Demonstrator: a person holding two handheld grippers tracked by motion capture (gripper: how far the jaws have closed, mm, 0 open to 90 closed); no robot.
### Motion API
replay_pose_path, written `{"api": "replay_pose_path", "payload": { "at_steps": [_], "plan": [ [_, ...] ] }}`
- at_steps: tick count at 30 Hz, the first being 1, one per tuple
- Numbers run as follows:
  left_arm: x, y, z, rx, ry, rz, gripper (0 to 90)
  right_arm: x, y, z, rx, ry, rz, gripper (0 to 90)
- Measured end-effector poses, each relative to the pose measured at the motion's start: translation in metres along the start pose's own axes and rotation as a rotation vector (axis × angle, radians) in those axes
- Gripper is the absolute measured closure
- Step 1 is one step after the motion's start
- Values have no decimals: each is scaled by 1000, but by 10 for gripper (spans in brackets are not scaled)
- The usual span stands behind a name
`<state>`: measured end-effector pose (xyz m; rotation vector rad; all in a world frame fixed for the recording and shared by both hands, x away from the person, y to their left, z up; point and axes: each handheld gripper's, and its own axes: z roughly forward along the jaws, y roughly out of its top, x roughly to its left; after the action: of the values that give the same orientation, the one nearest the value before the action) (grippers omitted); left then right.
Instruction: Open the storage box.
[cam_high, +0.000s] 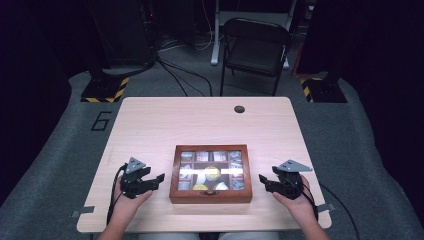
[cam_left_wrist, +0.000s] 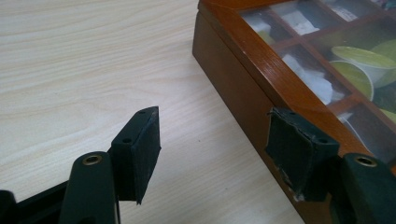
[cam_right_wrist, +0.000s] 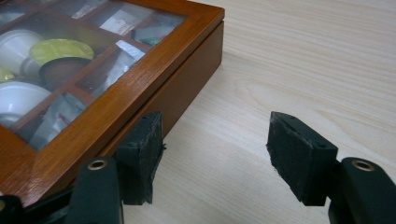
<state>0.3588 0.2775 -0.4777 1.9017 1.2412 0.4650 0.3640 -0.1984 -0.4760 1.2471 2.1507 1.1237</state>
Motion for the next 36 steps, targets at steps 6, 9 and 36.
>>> {"api": "replay_pose_path", "payload": {
  "at_steps": [6,9,36],
  "plan": [
    [-6,-1,-4,0,-16,8,346,6,-2,-4,-3,14,-9,355],
    [-9,-2,-6,0,-23,11,346,9,-3,-6,-4,16,-15,358],
    [-37,-12,-22,-5,-88,46,346,37,-9,-20,-25,103,-37,367]
  ]
}}
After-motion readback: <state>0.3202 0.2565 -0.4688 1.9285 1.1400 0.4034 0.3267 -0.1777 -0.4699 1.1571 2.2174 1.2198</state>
